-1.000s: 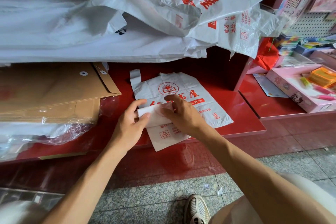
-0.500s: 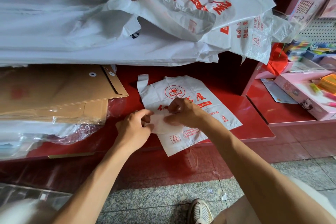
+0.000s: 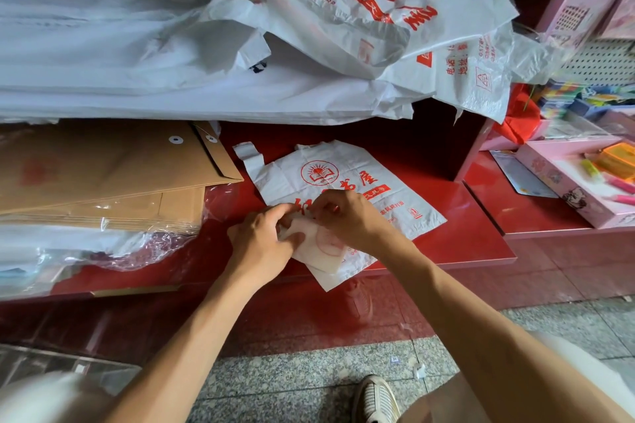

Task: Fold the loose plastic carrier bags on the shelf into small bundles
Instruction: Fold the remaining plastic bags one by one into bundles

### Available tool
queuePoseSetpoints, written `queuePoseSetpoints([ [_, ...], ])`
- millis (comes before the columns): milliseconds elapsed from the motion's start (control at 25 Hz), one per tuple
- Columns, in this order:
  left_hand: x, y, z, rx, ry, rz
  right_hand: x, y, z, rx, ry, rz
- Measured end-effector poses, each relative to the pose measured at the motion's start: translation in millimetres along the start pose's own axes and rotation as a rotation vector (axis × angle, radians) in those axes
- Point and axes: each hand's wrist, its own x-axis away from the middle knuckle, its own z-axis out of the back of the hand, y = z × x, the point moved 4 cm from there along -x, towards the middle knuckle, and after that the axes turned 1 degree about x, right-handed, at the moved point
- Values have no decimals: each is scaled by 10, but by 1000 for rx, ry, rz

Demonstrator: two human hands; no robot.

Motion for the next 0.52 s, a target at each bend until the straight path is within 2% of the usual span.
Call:
queuePoseSetpoints([
  [160,-40,-9,-39,-16,-57,-18,-23,45,-55,81,-110,-99],
  [400,7,18,1,-50,89,3,-33,41,38,-32,-93,-222],
  [520,-8,-32,10,5,113,34,-6,44,140,-16,-165,-262],
])
